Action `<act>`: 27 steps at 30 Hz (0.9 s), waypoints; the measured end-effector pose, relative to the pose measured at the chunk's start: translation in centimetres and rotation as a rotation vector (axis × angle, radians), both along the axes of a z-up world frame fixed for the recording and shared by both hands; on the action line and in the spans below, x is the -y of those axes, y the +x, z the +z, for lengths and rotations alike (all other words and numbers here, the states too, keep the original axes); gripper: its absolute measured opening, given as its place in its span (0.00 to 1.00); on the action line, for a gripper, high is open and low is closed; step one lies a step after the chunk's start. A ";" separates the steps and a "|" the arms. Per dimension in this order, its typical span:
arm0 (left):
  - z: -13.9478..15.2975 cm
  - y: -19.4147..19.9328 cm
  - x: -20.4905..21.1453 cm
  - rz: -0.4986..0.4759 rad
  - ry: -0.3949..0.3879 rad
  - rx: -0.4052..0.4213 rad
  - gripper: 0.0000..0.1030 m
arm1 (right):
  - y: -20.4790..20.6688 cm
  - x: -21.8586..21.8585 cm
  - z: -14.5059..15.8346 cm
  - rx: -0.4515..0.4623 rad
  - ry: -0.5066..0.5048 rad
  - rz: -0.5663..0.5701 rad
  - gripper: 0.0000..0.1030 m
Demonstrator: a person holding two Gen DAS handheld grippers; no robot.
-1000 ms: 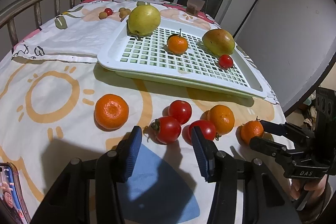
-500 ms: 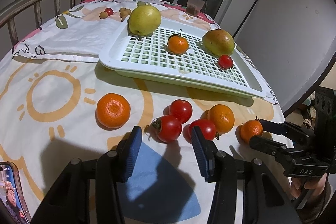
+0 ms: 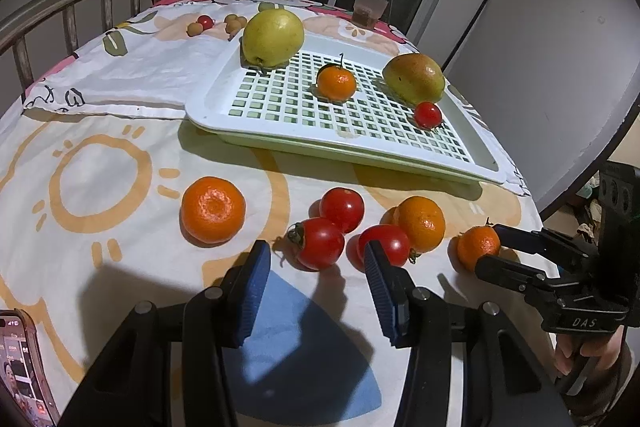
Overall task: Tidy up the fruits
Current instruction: 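Lower both open tools toward the tangerines and red tomatoes on the cloth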
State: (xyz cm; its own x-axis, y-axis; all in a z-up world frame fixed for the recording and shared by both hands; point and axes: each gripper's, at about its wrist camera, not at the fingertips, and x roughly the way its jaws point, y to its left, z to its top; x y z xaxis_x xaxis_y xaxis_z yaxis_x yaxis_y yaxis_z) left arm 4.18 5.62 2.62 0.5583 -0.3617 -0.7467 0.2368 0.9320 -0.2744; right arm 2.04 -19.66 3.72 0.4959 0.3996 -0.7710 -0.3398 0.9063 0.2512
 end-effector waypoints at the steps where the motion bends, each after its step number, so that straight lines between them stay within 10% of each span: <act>1: 0.0 0.0 0.0 0.000 0.001 0.000 0.50 | 0.0 0.0 0.0 0.000 0.000 0.000 0.66; 27: -0.2 0.2 0.1 0.001 0.002 -0.002 0.50 | 0.0 0.0 -0.2 -0.002 0.004 -0.001 0.66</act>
State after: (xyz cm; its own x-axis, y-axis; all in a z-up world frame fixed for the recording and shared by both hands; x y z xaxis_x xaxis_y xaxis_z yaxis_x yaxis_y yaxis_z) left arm 4.42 5.51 2.43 0.5572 -0.3594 -0.7486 0.2354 0.9329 -0.2726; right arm 2.04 -19.68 3.57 0.4948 0.4022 -0.7704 -0.3384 0.9057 0.2555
